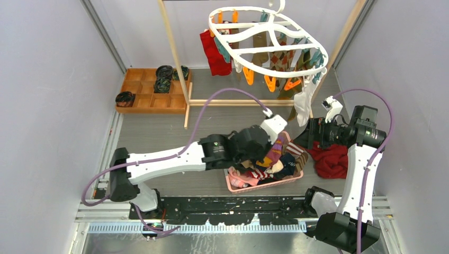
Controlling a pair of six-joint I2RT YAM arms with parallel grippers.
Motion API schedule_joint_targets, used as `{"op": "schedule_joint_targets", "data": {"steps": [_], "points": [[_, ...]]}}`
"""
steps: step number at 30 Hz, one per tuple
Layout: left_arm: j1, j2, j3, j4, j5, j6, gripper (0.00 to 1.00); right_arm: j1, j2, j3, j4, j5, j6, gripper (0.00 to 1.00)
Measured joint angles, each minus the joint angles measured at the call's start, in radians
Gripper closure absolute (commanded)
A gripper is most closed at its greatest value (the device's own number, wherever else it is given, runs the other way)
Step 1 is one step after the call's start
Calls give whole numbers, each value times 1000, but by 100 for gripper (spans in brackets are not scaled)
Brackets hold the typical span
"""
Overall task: Clip the socks to the hanger
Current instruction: Pick up the sock from the bin.
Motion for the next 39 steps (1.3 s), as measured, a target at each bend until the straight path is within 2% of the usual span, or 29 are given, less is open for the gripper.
{"op": "schedule_joint_targets", "data": {"steps": [2,5,7,13,19,25,30,34,39], "points": [[23,-43,-10,22,33,-18,93,0,0,0,0,0,-2,3],[43,-69,-10,43,63,-46,78,0,0,0,0,1,-2,2],[40,-66,-10,37,74,-61,73,0,0,0,0,2,-2,2],[34,-1,16,-26,78,-130,59,0,0,0,0,5,-2,2],[34,51,72,-130,27,-214,53,0,0,0,0,11,-3,2],[33,111,238,-281,-49,-285,56,0,0,0,1,13,-2,2],[30,232,428,-431,-88,-336,57,0,0,0,5,13,-1,2],[24,288,450,-490,-84,-350,59,0,0,0,6,14,-1,2],[22,322,450,-522,-66,-354,78,0,0,0,8,14,-1,2]]}}
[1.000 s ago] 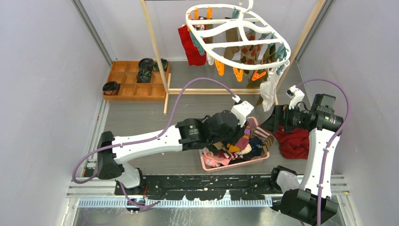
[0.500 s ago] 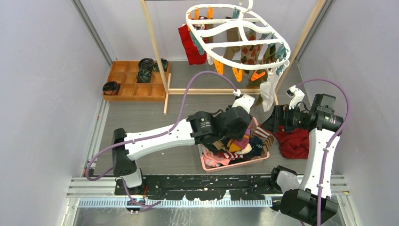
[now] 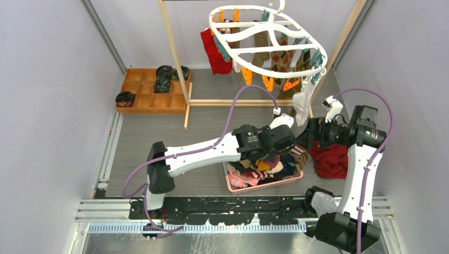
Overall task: Clip the socks to the hanger
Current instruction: Pick up the sock from the bin.
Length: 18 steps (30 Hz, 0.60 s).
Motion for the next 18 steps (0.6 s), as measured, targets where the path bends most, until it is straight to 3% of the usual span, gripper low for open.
{"op": "schedule_joint_targets", "data": {"steps": [5,11,18], "points": [[0,4,0,0,23,0,99,0,0,0,0,0,0,2],[3,-26,-29,55,19,10,100,0,0,1,-2,0,-2,2],[85,-372,-342,325,87,-13,100,0,-3,24,-27,-56,-87,0]]}}
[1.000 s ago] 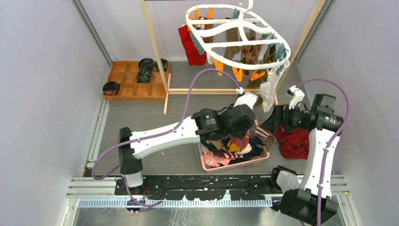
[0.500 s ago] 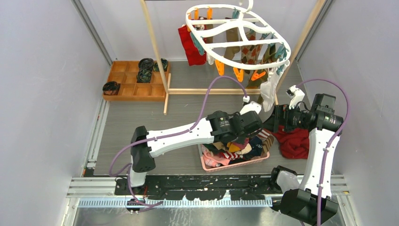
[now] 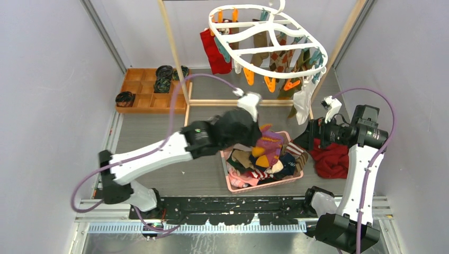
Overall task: Clip the socks to the hanger
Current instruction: Pick up the sock from the bin.
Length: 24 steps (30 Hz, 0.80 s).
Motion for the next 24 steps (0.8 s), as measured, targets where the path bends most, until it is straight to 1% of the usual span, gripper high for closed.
{"op": "schedule_joint_targets", "data": {"steps": [2,4,7,10,12,16,19,23,24], "points": [[47,-103,-60,82,27,-24,100,0,-3,14,-27,-55,-74,0],[88,-167,-78,145,35,-42,100,0,-8,26,-68,-113,-169,0],[106,-213,-82,211,56,-66,100,6,-11,35,-150,-211,-356,0],[106,-222,-84,248,83,-86,100,37,-10,47,-199,-288,-488,0],[107,-222,-88,259,98,-93,100,65,-9,54,-209,-326,-537,0],[111,-221,-89,288,121,-113,100,121,-9,59,-212,-365,-580,0],[113,-221,-89,323,136,-124,100,155,-14,52,-170,-371,-561,0],[113,-220,-87,357,156,-140,100,200,-52,-13,-7,-362,-437,0],[113,-218,-84,360,162,-143,100,215,-66,-40,64,-357,-387,0]]}}
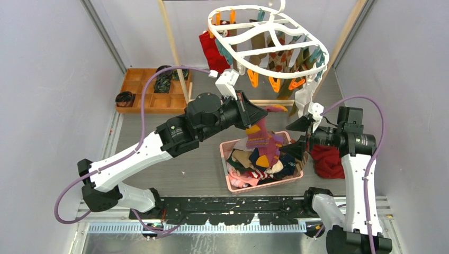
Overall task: Clip the socks to the hanger
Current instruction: Pick up the sock from the bin.
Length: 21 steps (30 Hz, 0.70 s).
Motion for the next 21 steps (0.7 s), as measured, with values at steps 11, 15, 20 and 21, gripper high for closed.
{"op": "schedule_joint_targets", "data": {"steps": [11,15,20,21], "points": [[0,43,32,40,26,-25,100,370,-13,-133,489,152,337,14],[0,45,33,46,25,-25,100,412,-13,-172,584,188,406,56],[0,30,21,49,-5,-24,100,422,-20,-175,613,184,455,95],[0,17,9,50,-15,-24,100,423,-29,-176,614,182,468,97]]}}
